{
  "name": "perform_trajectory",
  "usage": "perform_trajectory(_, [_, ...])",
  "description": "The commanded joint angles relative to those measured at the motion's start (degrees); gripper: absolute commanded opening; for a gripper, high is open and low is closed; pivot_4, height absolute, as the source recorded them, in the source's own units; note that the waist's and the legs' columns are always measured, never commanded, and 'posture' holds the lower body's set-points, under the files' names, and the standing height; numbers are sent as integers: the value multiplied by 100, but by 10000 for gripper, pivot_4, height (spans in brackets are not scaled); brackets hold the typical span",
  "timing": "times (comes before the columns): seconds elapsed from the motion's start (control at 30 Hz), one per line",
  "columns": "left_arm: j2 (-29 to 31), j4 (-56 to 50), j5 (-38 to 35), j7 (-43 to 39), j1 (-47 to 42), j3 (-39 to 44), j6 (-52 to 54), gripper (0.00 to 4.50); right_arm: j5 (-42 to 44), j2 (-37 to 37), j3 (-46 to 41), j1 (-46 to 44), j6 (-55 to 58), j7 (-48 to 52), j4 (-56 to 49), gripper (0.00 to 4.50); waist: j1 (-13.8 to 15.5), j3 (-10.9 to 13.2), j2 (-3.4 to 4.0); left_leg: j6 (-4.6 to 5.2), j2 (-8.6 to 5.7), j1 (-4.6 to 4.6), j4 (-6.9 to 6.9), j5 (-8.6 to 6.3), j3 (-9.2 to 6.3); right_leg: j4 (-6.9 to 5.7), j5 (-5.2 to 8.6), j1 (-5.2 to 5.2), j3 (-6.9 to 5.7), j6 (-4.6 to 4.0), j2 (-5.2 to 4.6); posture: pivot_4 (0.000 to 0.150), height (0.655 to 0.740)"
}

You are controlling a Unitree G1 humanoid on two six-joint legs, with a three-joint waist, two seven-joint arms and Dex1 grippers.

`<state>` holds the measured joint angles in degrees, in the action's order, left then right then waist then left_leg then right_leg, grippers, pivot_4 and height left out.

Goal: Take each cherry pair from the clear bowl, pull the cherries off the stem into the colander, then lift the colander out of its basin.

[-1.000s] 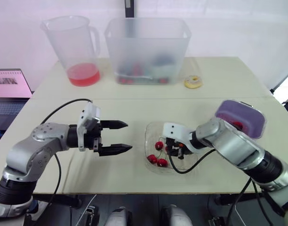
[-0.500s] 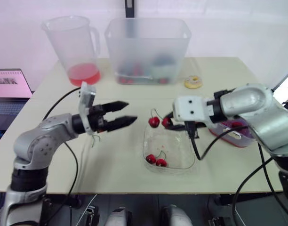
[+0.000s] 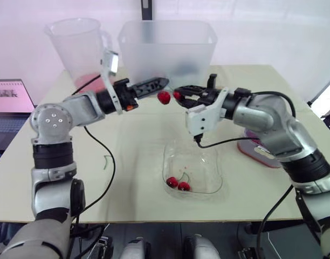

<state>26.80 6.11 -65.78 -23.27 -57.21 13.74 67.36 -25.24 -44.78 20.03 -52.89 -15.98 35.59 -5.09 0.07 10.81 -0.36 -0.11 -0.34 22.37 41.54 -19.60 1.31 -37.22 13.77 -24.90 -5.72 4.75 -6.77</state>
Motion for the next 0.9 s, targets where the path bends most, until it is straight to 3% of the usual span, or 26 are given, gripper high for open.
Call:
perform_trajectory(0.03, [47, -19, 334, 61, -282, -169, 4, 45000, -322, 85, -225, -187, -462, -395, 74, 10677, 9, 0, 0, 0, 0, 0, 0, 0, 0, 0, 0, 0, 0, 0, 0, 1500, 6886])
perform_trajectory(0.53, [-205, 102, 342, 161, -698, 105, 247, 45000, -722, 383, -300, -46, -968, -639, 421, 10677, -17, 0, 0, 0, 0, 0, 1, 0, -1, 0, 0, 1, -1, 0, 0, 1500, 6886])
perform_trajectory(0.63, [-199, 48, 384, 159, -675, 72, 291, 36418, -708, 415, -319, 17, -924, -611, 363, 10143, -18, 0, 0, 0, 0, 0, 1, 0, -1, 0, 0, 2, -1, 0, 0, 1500, 6886])
perform_trajectory(0.87, [-277, 81, 331, 234, -673, 176, 312, 263, -694, 432, -315, 61, -913, -535, 336, 10143, -60, 0, 0, 0, 0, 0, 1, 0, -1, 0, 0, 1, -1, 0, 0, 1500, 6886])
perform_trajectory(0.9, [-283, 83, 336, 230, -664, 182, 311, 263, -685, 432, -316, 65, -913, -521, 333, 10143, -66, 0, 0, 0, 0, 0, 1, 0, -1, 0, 0, 1, -1, 0, 0, 1500, 6886])
